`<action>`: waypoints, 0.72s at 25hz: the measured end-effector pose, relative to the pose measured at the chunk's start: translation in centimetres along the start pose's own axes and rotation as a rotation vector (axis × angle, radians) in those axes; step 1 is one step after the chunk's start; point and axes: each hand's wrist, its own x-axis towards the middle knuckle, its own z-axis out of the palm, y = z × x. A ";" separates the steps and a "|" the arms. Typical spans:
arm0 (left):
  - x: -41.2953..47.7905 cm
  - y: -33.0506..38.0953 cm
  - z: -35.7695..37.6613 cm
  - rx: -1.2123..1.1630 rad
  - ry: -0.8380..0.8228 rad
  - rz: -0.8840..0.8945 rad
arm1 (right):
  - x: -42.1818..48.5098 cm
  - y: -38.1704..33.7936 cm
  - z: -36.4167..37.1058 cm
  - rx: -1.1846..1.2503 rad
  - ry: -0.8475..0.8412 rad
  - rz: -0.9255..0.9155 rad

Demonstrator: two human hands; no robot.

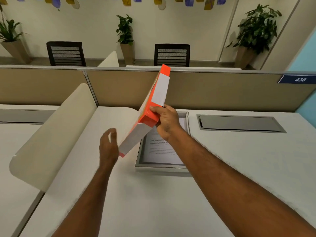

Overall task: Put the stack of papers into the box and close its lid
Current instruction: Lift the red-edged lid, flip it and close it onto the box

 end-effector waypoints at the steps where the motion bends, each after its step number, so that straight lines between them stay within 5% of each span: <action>1: 0.4 -0.7 0.0 -0.050 -0.037 -0.232 | 0.1 -0.2 -0.9 0.021 0.001 0.021; 3: 0.2 -1.9 0.3 -0.278 -0.173 -0.520 | 0.3 -0.1 -2.6 0.028 -0.012 0.051; 5: -0.3 -2.4 1.1 -0.429 -0.214 -0.584 | 0.6 -0.1 -4.2 0.024 -0.020 0.045; 14: -1.5 -1.3 4.7 -0.309 -0.045 -0.287 | 2.7 0.8 -11.7 -0.500 0.227 0.081; 18: -1.3 -0.1 6.0 -0.241 -0.032 -0.250 | 3.9 1.8 -14.3 -0.614 0.172 -0.053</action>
